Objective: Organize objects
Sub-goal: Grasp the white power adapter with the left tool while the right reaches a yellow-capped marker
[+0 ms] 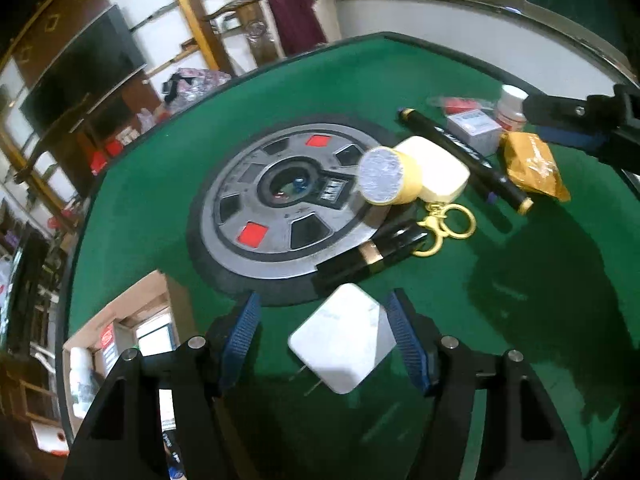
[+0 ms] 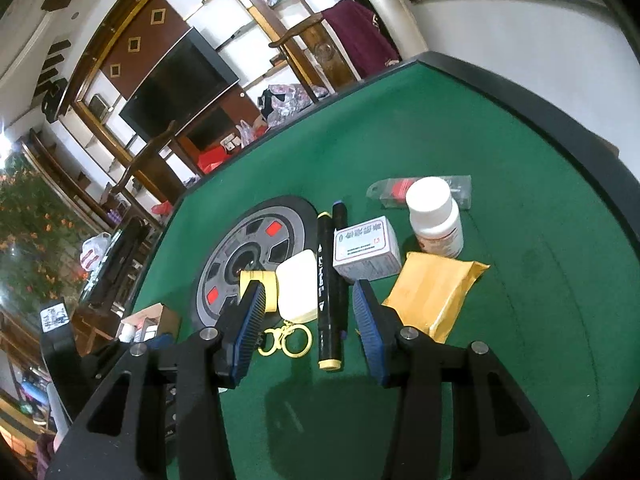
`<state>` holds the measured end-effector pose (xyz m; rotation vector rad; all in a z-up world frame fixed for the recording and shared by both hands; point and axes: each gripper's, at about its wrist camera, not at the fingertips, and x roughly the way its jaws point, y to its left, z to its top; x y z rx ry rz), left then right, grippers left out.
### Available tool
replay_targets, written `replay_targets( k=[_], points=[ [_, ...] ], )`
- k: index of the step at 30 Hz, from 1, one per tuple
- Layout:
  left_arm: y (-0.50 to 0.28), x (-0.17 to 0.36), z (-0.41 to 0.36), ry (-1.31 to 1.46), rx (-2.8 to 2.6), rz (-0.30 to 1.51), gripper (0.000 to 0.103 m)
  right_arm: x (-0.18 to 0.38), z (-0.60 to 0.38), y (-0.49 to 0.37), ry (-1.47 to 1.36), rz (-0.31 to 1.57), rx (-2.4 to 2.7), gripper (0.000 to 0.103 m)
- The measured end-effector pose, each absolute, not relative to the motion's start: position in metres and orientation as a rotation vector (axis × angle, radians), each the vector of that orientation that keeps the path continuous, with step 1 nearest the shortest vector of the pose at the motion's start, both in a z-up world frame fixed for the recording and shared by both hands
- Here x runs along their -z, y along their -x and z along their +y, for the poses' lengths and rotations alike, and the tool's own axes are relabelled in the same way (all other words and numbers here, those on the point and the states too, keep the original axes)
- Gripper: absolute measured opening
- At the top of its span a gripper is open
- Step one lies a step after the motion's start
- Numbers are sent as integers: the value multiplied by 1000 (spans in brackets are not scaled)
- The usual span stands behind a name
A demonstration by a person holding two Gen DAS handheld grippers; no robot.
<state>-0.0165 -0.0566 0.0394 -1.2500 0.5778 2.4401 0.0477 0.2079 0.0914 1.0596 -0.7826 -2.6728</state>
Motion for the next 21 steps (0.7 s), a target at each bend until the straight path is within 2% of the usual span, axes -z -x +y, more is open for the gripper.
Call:
replay_targets(
  k=[2,5,6,9,11,13,21],
  points=[
    [15,-34,-55,1288,-2377,584,60,-91,207,-48,-1058,-785,2674,44],
    [8,-19,-47,1291,-2331,732,60,-91,205,-47,-1064,-777,2671,44],
    [6,-19,-47,1270,-2335,730,60,-90,203,-47,-1068,-770,2669,44],
    [7,-20,-51,1323,-2331,657,57,-89,199,-45,-1074,-745,2669,44],
    [7,-23,-53,1328,-2341,615,46,-89,196,-45,-1077,-729,2668,44],
    [6,-28,-56,1336,-2355,547,40,-88,194,-44,-1082,-707,2675,44],
    [-21,-48,-62,1281,-2424,401,39,-82,199,-40,-1113,-730,2678,44]
  ],
)
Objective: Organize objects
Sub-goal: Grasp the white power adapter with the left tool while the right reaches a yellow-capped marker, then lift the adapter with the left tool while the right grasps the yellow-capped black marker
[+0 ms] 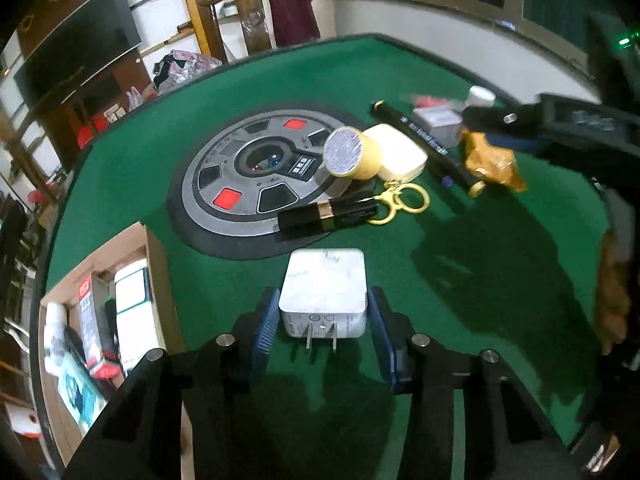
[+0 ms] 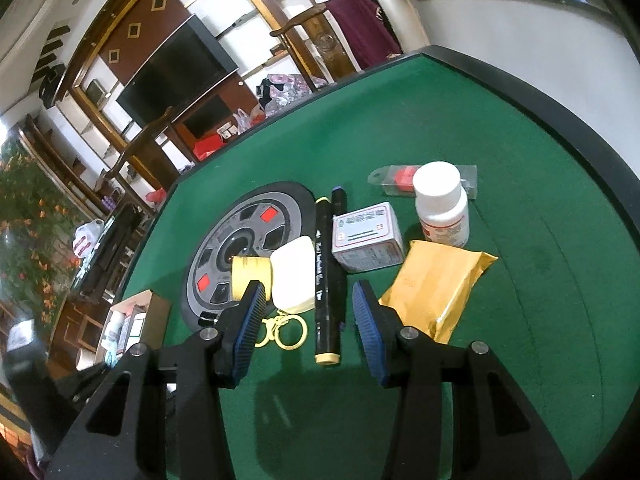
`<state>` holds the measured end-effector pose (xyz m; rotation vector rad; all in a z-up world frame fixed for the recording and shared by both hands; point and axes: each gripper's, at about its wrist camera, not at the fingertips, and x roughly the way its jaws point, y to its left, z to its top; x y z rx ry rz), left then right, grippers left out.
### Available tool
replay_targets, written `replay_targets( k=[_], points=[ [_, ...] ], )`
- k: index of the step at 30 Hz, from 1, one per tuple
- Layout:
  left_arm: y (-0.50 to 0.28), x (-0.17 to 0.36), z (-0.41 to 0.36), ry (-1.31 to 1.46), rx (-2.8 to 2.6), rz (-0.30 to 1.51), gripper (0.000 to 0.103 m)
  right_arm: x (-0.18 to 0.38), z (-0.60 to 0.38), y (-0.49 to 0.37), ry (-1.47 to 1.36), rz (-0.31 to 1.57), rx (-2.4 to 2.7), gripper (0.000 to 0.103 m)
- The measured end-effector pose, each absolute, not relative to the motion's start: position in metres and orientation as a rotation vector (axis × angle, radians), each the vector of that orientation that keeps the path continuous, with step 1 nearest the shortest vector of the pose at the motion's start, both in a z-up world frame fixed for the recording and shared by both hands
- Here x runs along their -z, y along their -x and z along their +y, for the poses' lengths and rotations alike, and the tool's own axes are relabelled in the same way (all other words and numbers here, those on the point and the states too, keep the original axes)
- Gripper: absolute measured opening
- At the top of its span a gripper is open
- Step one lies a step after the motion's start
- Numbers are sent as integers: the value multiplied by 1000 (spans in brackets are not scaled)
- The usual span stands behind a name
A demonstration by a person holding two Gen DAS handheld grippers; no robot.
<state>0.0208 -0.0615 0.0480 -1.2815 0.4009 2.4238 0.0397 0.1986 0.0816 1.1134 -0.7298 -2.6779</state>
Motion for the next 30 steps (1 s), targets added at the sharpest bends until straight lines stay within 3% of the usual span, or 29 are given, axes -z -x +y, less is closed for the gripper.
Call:
replay_targets(
  k=[6,22,30],
  points=[
    [-44,-55,-74,1265,-2449,301,39,-73,201,-34,-1155,-769,2662,44],
    [-65,-21,-52,1315,-2535,480,41,-73,199,-38,-1141,-740,2681,44],
    [-64,-28,-60,1311,-2555,297,39,-71,218,-40,-1135,-834,2701,44]
  ],
)
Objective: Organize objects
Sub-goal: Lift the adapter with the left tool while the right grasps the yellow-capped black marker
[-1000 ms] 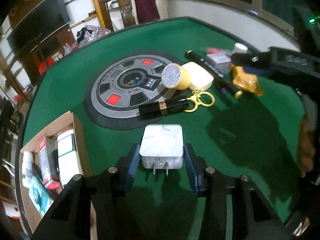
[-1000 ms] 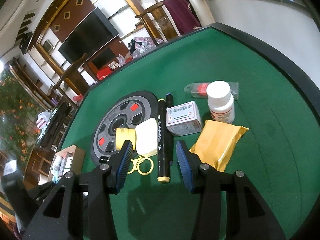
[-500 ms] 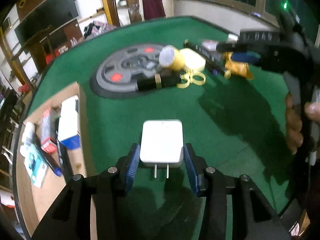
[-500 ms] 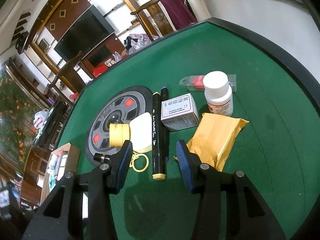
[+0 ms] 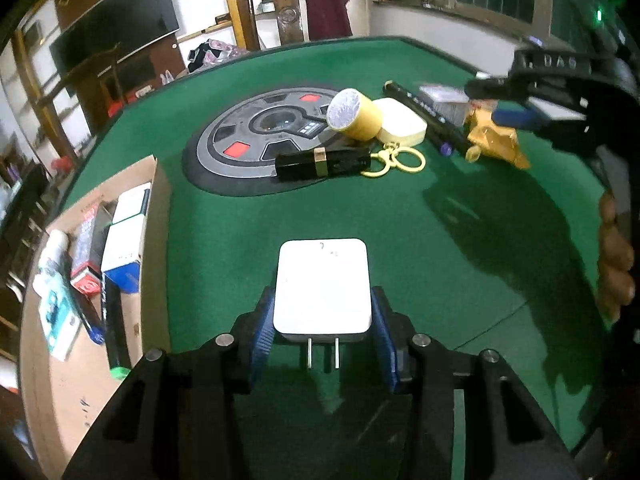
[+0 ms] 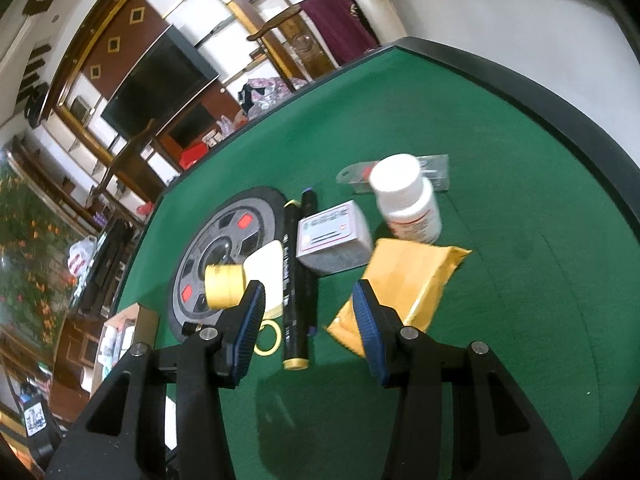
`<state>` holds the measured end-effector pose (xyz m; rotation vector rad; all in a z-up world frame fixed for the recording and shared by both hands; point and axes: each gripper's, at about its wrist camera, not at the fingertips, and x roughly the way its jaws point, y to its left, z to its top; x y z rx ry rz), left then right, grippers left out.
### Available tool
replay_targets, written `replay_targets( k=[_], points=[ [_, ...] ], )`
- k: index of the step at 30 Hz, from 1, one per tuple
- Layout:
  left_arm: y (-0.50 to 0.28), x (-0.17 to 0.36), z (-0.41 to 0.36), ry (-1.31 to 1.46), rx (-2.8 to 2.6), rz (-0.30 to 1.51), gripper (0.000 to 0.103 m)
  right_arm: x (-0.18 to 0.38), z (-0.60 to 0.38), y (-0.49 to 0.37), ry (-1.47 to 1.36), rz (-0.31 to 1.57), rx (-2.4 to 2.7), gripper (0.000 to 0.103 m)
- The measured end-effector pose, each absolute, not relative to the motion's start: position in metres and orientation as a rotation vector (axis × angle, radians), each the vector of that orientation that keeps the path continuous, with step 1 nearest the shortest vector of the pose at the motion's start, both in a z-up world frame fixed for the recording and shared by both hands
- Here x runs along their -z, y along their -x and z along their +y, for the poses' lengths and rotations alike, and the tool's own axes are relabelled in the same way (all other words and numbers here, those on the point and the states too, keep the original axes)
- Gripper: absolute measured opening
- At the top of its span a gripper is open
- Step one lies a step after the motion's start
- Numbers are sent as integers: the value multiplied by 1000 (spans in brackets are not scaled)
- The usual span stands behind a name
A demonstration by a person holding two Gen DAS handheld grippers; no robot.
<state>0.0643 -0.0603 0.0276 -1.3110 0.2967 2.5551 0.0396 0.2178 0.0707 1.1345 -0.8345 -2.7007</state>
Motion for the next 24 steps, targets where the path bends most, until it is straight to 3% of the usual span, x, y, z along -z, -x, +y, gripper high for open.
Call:
replay_targets(
  k=[11,24],
  points=[
    [-59,-49,-87,1276,-2607,143,39,-66,212,-37,-1146,-809,2691,44],
    [-79,-73,-115,1192,-2629,9,39,-66,160,-7,-1308,-439,2727,43]
  ],
)
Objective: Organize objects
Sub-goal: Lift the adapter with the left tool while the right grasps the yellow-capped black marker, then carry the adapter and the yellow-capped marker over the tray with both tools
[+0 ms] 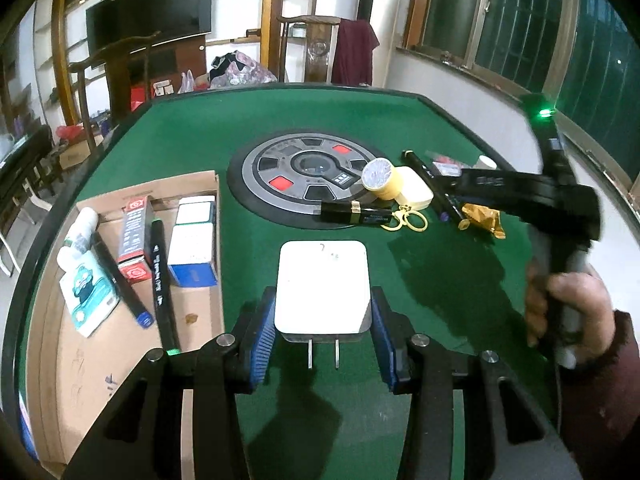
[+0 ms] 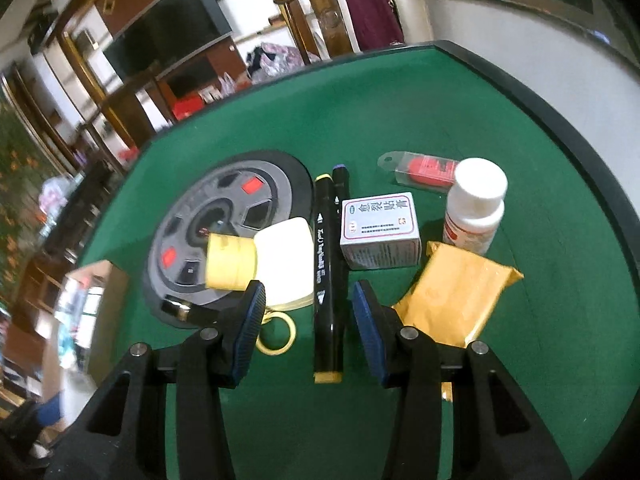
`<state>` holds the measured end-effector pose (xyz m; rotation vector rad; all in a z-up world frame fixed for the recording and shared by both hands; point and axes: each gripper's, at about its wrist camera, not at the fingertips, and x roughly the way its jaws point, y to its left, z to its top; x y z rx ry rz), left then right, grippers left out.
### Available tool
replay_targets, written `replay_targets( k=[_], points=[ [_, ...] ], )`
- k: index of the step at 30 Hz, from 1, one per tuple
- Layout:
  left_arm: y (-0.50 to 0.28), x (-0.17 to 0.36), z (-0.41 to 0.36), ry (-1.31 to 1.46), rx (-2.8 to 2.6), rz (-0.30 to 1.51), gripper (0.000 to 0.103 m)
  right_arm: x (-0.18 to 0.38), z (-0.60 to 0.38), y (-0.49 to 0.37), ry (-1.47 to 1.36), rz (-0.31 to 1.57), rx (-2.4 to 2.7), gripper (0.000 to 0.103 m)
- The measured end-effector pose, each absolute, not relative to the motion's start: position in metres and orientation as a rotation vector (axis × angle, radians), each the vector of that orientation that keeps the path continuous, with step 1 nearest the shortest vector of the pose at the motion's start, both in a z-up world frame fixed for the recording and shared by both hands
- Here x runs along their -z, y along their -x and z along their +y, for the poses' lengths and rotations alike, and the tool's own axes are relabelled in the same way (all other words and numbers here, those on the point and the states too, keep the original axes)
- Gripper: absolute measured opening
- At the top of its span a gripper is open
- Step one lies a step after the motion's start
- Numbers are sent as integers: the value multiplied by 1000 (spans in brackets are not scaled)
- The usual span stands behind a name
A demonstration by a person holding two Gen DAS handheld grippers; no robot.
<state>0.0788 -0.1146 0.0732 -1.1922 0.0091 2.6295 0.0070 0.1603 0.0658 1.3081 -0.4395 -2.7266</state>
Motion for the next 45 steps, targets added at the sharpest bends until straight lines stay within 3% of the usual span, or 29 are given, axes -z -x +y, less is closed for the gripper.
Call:
replay_targets(
  k=[8,11,23,27,36,45],
  points=[
    [-86,-71,-125,1190,-2636,-20,39,-57,153,14,-1395,-367,2773,17],
    [-88,-70,-129,1186,-2646,-24,39,-57,159,16,-1396,-409,2763,12],
    [-106,-80,-159,1152,-2715,-106,39,-61,191,-19,-1308,-858,2508,12],
    [-116,-86,-178,1127,-2757,-141,39,-69,182,-32,-1251,-929,2427,12],
    [-130,-76,-252,1185,-2888,-219,39,-99,88,-55,-1189,-776,2263,13],
    [-120,-49,-300,1293,-2956,-202,39,-87,-27,-61,-1257,-619,2080,13]
  ],
)
